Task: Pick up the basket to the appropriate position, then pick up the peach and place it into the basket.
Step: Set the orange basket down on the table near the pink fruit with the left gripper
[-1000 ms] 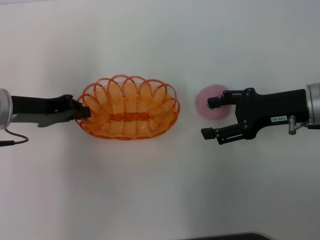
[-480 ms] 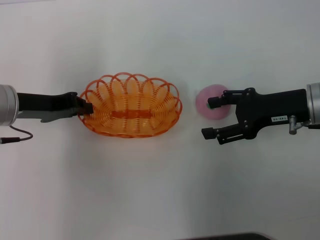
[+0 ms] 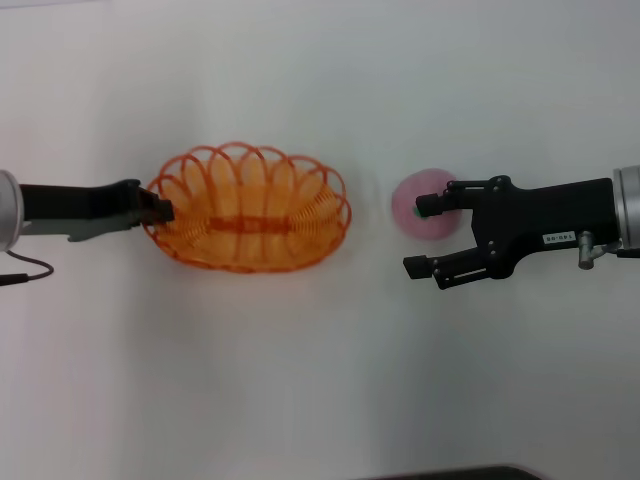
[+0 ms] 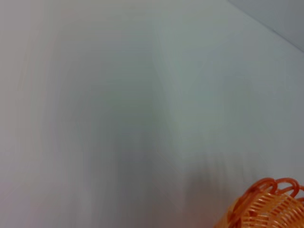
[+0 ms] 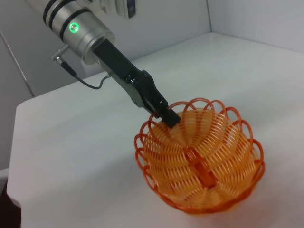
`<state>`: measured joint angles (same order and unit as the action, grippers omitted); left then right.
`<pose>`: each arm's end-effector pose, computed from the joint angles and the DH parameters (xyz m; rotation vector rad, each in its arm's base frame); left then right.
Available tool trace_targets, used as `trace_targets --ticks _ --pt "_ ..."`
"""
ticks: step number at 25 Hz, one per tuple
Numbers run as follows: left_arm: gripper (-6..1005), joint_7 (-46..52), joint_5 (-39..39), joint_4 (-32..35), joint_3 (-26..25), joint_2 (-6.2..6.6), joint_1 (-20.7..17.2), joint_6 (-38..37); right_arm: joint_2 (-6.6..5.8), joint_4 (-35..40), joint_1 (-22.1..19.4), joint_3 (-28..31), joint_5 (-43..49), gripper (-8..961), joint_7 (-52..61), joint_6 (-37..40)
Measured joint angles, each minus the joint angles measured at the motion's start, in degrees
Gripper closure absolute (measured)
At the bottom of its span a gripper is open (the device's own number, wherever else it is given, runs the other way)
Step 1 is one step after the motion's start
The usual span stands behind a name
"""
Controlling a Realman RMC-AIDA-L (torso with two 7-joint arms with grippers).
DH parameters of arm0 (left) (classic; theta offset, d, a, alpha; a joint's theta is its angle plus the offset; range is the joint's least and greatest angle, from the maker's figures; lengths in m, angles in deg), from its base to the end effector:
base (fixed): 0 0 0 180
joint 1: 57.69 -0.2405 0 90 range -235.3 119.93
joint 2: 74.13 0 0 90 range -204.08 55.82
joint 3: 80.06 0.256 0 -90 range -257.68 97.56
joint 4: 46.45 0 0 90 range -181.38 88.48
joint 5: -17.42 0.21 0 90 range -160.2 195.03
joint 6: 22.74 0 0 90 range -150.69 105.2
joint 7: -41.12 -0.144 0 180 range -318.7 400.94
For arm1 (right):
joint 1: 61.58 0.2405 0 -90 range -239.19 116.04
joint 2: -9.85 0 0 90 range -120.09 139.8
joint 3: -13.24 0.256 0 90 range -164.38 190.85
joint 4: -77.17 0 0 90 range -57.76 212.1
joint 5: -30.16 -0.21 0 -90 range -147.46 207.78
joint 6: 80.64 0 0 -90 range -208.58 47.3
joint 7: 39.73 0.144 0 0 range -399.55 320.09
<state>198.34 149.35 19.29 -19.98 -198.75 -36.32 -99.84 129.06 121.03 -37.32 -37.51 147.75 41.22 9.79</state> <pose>-0.2616 0.3279 -0.0097 -2.1080 -1.8644 -0.2712 0.2797 0.2967 -0.0134 -2.8946 0.6110 0.4705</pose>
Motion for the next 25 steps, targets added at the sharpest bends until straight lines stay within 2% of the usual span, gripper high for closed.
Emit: trace_targets --ticks 5,19,25 --pt "922 0.3 -1.1 2.7 0.9 0.0 -1.4 0.4 -0.04 0.0 0.0 0.0 0.0 34 0.0 0.0" --pt "873 0.8 -0.9 0.9 1.2 0.0 -1.6 0.7 -0.1 0.0 0.4 0.2 0.0 35 0.0 0.0" --pt "774 1.1 -1.0 -0.3 0.9 -0.01 -1.8 0.1 -0.04 1.0 0.4 0.2 0.0 35 0.0 0.0"
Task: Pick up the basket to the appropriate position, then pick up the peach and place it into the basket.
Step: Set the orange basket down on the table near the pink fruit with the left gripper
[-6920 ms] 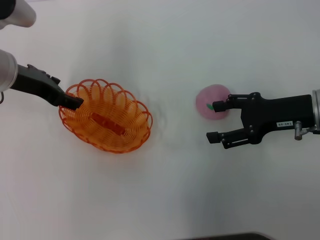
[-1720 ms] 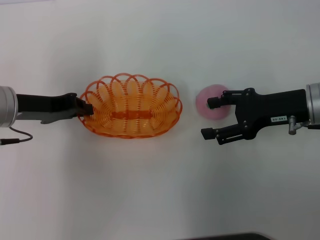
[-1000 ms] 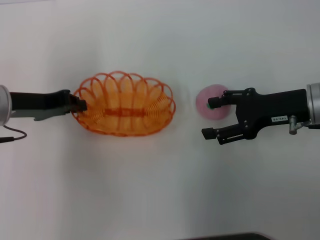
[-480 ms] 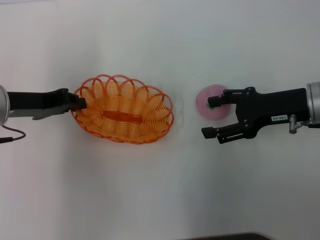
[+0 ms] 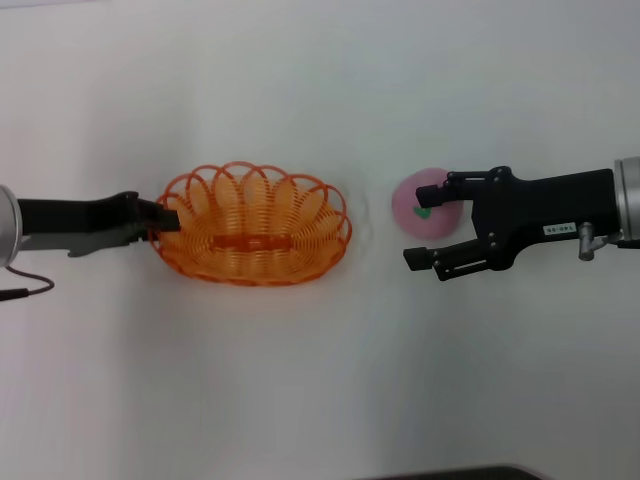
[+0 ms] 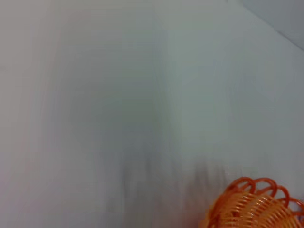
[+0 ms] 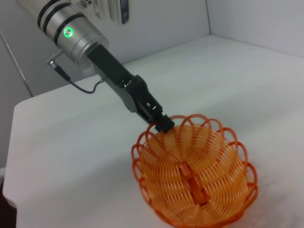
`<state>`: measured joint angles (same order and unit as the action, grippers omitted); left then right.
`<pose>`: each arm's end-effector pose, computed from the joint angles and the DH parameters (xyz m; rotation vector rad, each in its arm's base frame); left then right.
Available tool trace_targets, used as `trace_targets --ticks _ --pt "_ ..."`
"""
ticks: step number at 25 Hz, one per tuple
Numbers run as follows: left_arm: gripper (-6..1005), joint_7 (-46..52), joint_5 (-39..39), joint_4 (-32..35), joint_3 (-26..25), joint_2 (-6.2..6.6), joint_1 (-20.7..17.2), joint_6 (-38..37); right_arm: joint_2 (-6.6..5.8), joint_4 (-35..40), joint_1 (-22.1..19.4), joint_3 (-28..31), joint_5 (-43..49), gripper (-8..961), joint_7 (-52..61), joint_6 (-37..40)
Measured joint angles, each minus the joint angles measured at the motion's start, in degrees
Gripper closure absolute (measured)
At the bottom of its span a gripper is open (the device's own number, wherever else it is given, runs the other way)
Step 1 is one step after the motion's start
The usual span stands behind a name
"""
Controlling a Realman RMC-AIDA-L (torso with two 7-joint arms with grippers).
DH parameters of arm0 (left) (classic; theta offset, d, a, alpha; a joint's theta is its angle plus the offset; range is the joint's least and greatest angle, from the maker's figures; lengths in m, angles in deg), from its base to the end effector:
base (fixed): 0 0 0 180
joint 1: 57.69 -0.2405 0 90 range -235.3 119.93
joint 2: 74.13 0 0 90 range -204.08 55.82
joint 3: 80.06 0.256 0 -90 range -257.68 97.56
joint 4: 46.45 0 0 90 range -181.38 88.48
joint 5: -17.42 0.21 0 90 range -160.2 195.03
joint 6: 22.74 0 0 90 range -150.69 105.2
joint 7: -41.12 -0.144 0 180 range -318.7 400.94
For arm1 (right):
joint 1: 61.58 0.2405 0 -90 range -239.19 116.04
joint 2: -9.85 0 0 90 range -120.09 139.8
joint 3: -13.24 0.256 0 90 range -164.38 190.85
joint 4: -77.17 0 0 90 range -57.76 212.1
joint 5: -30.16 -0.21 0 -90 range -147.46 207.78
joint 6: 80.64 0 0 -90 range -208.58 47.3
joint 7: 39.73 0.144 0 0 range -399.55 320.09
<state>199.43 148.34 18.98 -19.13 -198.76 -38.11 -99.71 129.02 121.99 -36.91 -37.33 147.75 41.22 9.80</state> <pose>-0.2686 0.3193 -0.0131 -2.0750 -1.9214 -0.2779 0.2764 0.3011 -0.0101 -2.8903 0.5807 0.4654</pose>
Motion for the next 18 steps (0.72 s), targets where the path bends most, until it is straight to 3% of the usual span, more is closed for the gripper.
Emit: trace_targets --ticks 5,18 --pt "701 -0.2 -0.3 -0.5 -0.2 0.0 0.0 -0.4 0.17 0.9 -0.3 -0.2 0.0 35 0.1 0.0" --pt "397 -5.1 0.3 0.3 -2.3 0.36 0.2 -3.1 0.19 1.1 -0.4 -0.3 0.0 35 0.0 0.1"
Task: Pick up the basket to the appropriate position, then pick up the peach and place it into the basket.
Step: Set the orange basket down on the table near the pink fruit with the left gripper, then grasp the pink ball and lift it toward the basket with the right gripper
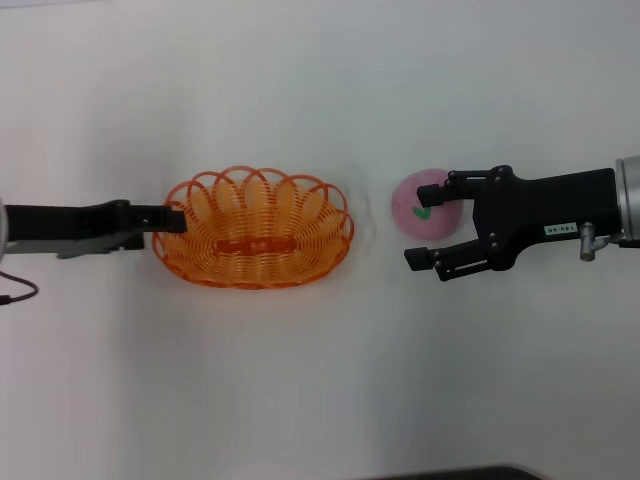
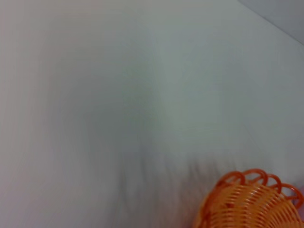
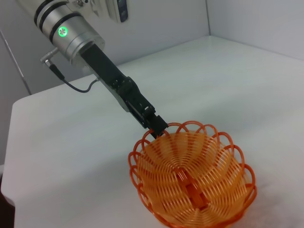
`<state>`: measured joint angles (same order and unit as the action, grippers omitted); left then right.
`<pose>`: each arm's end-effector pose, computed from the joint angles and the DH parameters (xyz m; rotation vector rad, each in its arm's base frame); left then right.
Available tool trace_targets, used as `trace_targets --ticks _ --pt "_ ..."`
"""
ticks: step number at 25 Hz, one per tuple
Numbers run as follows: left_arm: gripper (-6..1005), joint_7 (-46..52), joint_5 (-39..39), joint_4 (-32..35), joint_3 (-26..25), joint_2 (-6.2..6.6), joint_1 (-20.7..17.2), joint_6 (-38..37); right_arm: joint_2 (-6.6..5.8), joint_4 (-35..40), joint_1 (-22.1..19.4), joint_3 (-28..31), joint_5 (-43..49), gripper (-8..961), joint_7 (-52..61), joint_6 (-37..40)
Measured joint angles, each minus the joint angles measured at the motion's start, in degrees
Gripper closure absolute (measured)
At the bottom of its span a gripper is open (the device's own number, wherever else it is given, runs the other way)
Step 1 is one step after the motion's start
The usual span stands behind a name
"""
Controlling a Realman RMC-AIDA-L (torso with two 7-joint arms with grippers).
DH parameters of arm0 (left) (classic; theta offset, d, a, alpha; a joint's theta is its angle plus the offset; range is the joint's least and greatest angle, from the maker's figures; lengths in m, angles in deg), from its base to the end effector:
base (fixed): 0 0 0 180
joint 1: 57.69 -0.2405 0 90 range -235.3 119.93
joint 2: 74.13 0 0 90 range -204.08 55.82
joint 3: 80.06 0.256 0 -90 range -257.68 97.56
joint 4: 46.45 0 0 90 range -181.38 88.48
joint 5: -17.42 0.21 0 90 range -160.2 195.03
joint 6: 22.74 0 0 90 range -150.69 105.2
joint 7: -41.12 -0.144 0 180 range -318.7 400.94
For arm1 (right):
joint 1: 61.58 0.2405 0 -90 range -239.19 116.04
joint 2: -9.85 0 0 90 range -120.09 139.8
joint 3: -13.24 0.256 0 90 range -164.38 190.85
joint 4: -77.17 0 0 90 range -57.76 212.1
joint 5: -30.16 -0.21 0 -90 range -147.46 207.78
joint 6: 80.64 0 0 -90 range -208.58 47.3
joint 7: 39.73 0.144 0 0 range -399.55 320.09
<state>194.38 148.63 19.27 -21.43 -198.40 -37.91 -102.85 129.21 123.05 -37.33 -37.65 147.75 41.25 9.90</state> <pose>-0.2710 0.3158 -0.0058 -2.1548 -1.8550 -0.2571 0.2758 0.3005 -0.0092 -2.8904 0.5670 0.4585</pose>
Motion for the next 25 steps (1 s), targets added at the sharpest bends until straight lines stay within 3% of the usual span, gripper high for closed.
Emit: trace_targets --ticks 6,11,15,20,25 --pt "236 -2.5 1.3 0.1 -4.5 0.25 -0.2 -0.1 0.07 0.0 0.2 0.0 0.0 36 0.0 0.0" --pt "226 -8.3 1.0 0.5 -9.9 0.61 0.2 -2.6 0.09 0.0 0.3 0.3 -0.1 36 0.0 0.0" --pt "225 -20.5 -3.2 1.6 -13.4 0.53 0.3 -7.2 0.06 0.0 0.2 0.3 -0.2 36 0.0 -0.3" --pt "228 -38.0 -8.8 1.1 -13.6 0.29 -0.9 -11.4 -0.18 0.1 0.1 0.4 -0.2 36 0.3 -0.3" --pt "230 -50.6 -8.3 0.7 -13.4 0.31 -1.6 -16.3 -0.31 0.1 0.1 0.5 -0.4 36 0.4 -0.3"
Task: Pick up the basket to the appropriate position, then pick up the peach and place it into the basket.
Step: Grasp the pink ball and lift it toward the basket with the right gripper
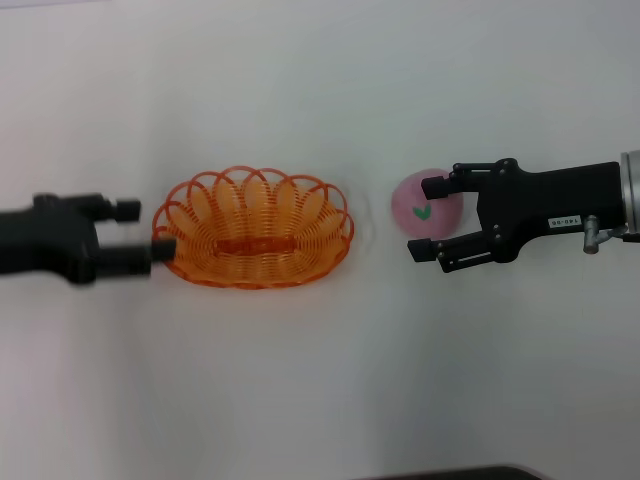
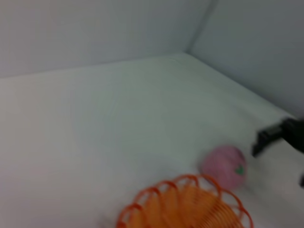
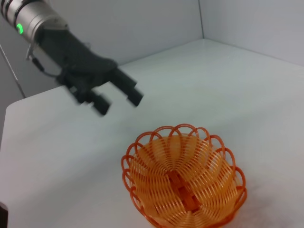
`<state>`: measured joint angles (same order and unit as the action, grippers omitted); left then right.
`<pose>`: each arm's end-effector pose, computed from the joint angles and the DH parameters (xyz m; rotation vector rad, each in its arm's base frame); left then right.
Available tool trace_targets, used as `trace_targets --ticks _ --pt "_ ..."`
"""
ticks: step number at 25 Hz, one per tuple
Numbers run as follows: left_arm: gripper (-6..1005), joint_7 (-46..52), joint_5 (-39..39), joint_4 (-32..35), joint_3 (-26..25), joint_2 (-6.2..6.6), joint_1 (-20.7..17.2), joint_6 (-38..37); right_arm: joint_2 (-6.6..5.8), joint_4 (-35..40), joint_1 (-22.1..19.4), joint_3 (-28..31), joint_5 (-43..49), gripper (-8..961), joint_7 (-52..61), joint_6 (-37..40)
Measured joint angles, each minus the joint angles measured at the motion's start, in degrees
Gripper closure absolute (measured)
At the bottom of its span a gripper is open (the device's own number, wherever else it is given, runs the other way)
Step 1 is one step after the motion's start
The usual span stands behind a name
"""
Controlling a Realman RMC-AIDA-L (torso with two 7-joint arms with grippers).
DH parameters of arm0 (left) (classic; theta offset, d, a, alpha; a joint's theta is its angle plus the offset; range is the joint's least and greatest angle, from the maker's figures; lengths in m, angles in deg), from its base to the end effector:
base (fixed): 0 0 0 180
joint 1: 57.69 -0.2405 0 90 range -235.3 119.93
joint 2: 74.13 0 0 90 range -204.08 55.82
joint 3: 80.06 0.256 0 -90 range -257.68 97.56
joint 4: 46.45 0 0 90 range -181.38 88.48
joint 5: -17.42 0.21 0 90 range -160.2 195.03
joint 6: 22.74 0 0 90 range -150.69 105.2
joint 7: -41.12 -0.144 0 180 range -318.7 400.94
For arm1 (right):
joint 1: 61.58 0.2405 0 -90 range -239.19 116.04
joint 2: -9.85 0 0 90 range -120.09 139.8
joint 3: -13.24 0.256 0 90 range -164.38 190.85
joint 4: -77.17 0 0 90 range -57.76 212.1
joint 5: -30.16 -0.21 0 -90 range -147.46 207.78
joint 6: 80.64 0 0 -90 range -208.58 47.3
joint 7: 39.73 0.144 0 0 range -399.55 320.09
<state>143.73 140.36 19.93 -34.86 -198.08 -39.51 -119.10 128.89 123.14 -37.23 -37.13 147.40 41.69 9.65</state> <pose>-0.2700 0.2872 0.0293 -2.7153 -0.9141 -0.4193 0.2765 0.3032 -0.0052 -2.8717 0.5755 0.4628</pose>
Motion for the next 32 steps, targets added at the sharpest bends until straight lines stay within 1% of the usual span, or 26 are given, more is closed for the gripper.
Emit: trace_targets --ticks 2,5,11,18,28,32 --pt "231 -5.8 0.9 -0.6 0.3 -0.08 -0.6 -2.0 0.03 0.0 0.0 0.0 0.0 36 0.0 0.0" --pt "233 -11.4 1.5 -2.5 0.5 -0.21 -1.5 -3.2 0.2 -0.1 0.0 0.0 0.0 36 -0.4 0.3" --pt "234 -17.5 2.0 -7.0 0.3 -0.25 -2.4 -4.4 0.28 -0.3 0.2 -0.1 0.1 37 -1.8 1.1" --pt "235 -18.5 2.2 -9.6 0.2 -0.33 -2.6 -6.2 0.41 -0.5 0.2 -0.3 0.3 37 -2.1 0.4" --pt "237 -20.0 2.9 -10.1 0.0 -0.33 -2.8 -7.0 0.4 -1.3 -0.1 0.0 0.4 37 -3.3 -0.2" --pt "237 -20.0 2.6 -10.2 -0.3 -0.32 -2.9 -6.9 0.41 -1.3 0.6 1.2 -0.2 37 0.2 0.2"
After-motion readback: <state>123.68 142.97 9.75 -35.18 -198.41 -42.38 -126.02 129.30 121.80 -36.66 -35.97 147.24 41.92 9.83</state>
